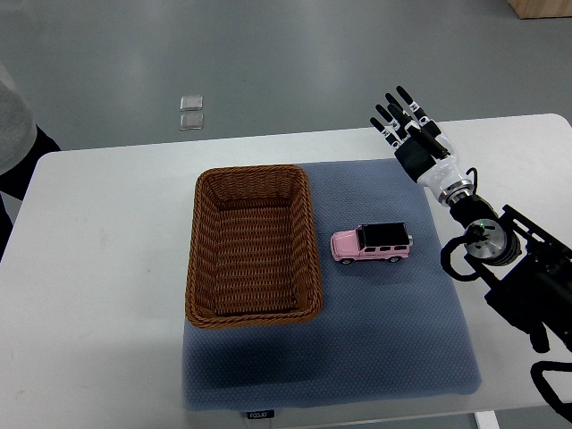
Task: Place pink car in brown basket
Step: 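Reach the right hand down over the pink toy car, then close the right hand fingers around the pink car and lift it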
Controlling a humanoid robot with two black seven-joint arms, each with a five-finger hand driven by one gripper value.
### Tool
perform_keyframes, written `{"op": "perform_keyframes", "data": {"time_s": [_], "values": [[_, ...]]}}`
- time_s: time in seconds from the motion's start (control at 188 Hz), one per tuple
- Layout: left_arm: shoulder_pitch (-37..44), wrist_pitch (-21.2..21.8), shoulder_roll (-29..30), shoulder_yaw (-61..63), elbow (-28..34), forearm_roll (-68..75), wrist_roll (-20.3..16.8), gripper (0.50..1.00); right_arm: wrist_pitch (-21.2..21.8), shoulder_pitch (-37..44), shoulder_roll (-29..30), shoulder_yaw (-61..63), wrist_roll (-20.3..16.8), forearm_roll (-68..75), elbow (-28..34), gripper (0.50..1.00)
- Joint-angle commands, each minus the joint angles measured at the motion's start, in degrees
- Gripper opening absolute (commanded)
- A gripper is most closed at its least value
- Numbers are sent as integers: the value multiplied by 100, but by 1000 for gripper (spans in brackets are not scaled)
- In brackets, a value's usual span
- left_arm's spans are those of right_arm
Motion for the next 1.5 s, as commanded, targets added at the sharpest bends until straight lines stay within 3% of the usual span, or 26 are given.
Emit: {"op": "perform_keyframes", "data": {"time_s": [0.0,0.165,0.341,0.512,0.603,0.651,0.656,0.72,0.768,0.773,0.805,1.045,1.173,1.493], "values": [[0,-1,0,9,8,0,-5,1000,3,21,3,-1,0,-10,0,909],[0,-1,0,9,8,-9,3,1000,12,47,12,-1,-18,-212,9,911],[0,-1,0,18,17,-9,-5,1000,47,381,-129,-247,-70,-1416,26,911],[0,-1,0,9,8,0,3,1000,373,1058,-1219,-1178,-387,-3200,554,911],[0,-10,0,9,17,0,3,1000,855,1664,-1992,-2030,-545,-4166,1001,911],[0,-10,0,9,17,0,3,1000,856,1664,-1992,-2031,-545,-4167,1002,911],[0,-10,0,9,8,0,3,1000,1086,1986,-2366,-2527,-614,-4602,1376,911],[0,-10,0,9,8,0,3,1000,1086,2367,-2765,-3260,-720,-5054,2047,911],[0,-10,0,9,8,0,3,1000,1086,2368,-2766,-3261,-721,-5055,2048,911],[0,-10,0,0,8,0,3,1000,1086,2681,-3062,-3853,-773,-5290,2500,911],[0,-10,0,0,8,0,3,1000,1086,2850,-3170,-4157,-782,-5354,2689,911],[0,-10,0,9,8,0,3,1000,1086,2895,-3223,-4650,-993,-5547,2900,909],[0,-10,0,0,8,0,3,1000,628,2640,-3065,-4650,-1002,-5679,2900,909],[0,-10,0,9,8,0,3,1000,-32,2086,-2731,-4650,-1019,-5732,2751,907]]}}
